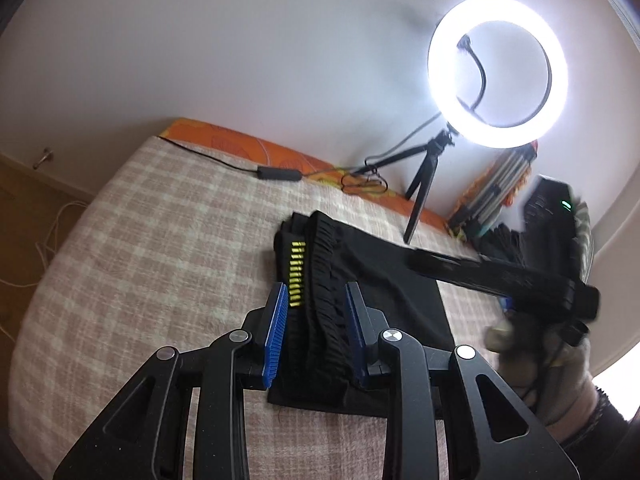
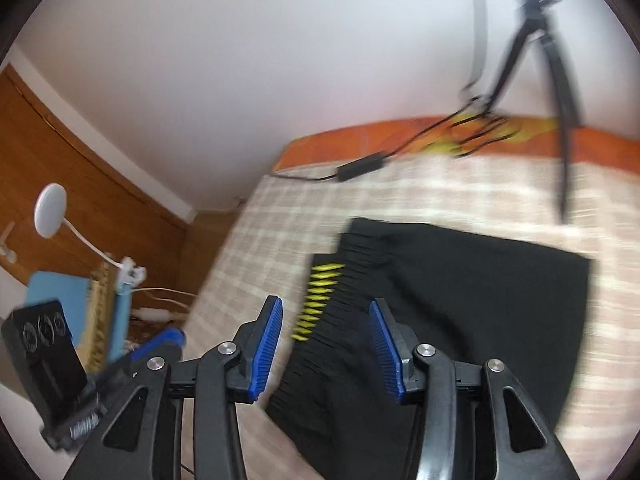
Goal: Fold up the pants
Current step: 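Fold the waistband over the shorts with the right gripper and release, then close both grippers on the folded black shorts edge, then lift the folded shorts with both grippers and carry them toward the clothes stack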
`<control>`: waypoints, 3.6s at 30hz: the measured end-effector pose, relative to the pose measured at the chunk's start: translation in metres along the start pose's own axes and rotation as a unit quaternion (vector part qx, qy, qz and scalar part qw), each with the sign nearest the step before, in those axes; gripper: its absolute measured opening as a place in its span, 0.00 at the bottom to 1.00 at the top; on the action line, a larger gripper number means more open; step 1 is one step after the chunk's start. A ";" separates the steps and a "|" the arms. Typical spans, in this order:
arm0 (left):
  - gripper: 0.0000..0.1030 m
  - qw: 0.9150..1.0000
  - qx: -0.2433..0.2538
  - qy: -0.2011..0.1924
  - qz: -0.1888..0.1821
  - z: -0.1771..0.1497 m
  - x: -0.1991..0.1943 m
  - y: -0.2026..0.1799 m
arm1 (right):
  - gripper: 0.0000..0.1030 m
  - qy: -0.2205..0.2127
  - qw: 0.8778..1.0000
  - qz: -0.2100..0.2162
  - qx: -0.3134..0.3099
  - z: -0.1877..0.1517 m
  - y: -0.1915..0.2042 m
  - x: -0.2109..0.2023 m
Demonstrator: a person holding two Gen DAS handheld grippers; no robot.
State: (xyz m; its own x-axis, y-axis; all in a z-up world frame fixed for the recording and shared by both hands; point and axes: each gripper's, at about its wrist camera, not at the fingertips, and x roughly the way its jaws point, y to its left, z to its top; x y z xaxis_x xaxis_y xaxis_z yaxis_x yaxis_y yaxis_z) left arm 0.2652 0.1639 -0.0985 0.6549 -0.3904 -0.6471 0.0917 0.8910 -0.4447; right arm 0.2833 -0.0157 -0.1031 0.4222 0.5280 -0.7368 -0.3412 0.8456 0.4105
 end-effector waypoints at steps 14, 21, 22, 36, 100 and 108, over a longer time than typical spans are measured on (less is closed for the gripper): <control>0.49 0.992 0.049 0.090 0.076 -0.030 0.061 -0.010 | 0.59 0.026 0.994 -0.105 0.028 -0.071 -0.092 -0.035; 0.50 0.992 0.015 0.087 0.088 -0.033 0.046 0.012 | 0.59 0.045 0.994 -0.100 0.014 -0.070 -0.098 -0.024; 0.50 0.994 0.000 0.082 0.077 -0.032 0.039 0.014 | 0.59 0.043 0.995 -0.082 0.023 -0.067 -0.103 -0.026; 0.52 0.952 -0.271 0.127 -0.066 -0.071 0.036 0.035 | 0.76 0.024 0.991 0.031 0.131 -0.045 -0.165 -0.025; 0.13 0.997 -0.062 0.027 0.042 -0.029 0.092 -0.049 | 0.07 -0.042 0.995 -0.062 -0.073 0.039 -0.059 -0.004; 0.13 0.999 -0.013 0.015 0.026 -0.028 0.088 -0.080 | 0.06 -0.063 0.990 -0.075 -0.101 0.039 -0.047 -0.047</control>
State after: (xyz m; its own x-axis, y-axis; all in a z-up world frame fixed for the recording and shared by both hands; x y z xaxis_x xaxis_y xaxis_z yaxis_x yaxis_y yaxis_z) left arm 0.2949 0.0515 -0.1371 0.6350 -0.3518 -0.6878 0.0391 0.9038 -0.4261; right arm 0.3121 -0.0772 -0.0662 0.5780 0.4137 -0.7034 -0.4225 0.8891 0.1758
